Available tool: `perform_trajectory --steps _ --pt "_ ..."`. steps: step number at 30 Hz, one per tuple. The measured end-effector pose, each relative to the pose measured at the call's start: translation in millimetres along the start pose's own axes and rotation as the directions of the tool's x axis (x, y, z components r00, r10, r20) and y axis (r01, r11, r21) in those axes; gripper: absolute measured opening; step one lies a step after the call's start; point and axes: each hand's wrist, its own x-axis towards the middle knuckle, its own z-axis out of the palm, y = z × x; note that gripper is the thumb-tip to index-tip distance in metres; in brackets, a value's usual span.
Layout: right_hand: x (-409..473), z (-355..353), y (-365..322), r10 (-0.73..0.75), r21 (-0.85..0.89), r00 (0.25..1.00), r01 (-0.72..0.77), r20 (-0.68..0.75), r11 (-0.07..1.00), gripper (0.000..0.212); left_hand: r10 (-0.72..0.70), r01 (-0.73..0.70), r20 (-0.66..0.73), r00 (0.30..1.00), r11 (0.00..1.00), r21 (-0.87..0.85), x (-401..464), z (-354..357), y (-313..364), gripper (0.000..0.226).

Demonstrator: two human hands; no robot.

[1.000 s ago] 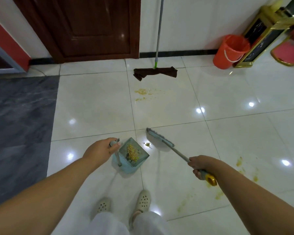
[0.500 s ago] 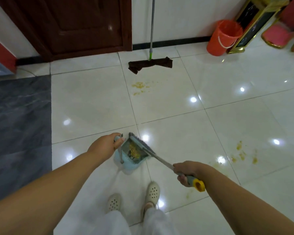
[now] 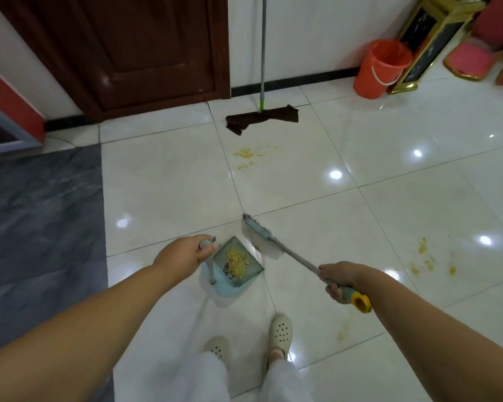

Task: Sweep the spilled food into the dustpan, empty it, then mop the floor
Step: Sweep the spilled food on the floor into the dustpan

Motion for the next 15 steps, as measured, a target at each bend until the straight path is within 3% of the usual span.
perform_trajectory --steps 4,10,15 --pt "24.2 34.1 -1.1 -0.044 -0.077 0.998 0.041 -0.036 0.996 0.012 0.017 -0.017 -0.001 1.000 1.000 0.011 -1.6 -4.9 -19.1 0.034" --pt "19.7 75.2 12.9 0.062 0.015 0.992 -0.064 0.112 0.998 0.014 0.012 -0.012 0.001 1.000 0.999 0.031 -1.1 -5.7 -39.6 0.037" --pt "-9.4 70.6 17.8 0.044 0.075 0.974 -0.063 0.223 0.995 0.008 0.017 -0.018 0.019 1.000 1.000 0.024 -5.3 -8.2 -49.1 0.035"
